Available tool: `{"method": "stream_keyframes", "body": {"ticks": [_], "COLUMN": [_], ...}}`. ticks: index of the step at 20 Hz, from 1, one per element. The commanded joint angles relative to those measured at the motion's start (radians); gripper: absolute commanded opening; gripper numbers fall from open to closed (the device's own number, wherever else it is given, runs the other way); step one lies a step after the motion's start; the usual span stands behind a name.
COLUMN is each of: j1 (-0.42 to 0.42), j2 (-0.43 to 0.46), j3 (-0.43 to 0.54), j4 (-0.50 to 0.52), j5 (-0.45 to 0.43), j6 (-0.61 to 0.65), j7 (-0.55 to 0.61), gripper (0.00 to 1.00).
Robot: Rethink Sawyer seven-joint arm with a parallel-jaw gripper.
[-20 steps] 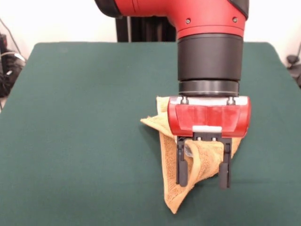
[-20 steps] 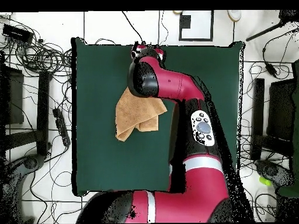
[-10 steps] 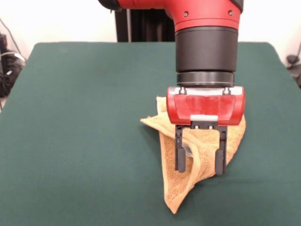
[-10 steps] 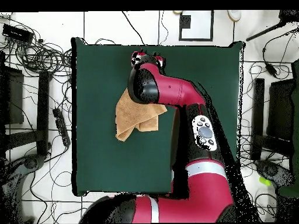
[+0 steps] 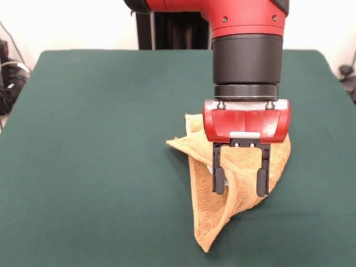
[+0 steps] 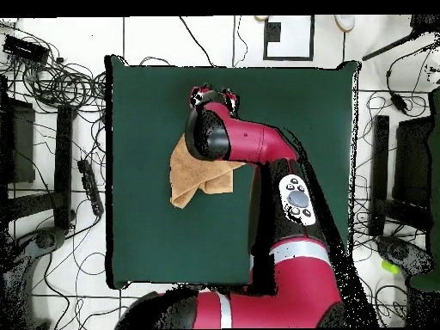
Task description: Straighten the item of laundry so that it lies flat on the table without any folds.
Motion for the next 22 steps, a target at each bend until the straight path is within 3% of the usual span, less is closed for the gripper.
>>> {"method": "stream_keyframes", "body": {"ticks": [1,5,22], "j1": [0.023,0.030,0.055], "j2": [0.038,0.050,0.102], "j3": [0.041,0.031,0.010], "j4": [0.125,0.099,0.042], "j5": [0.018,0.022,0.009], "j6": [0.274,0.343,0.311], "j7": [0.082,0.083,0.120], "gripper": [1.00,1.00,1.00]}}
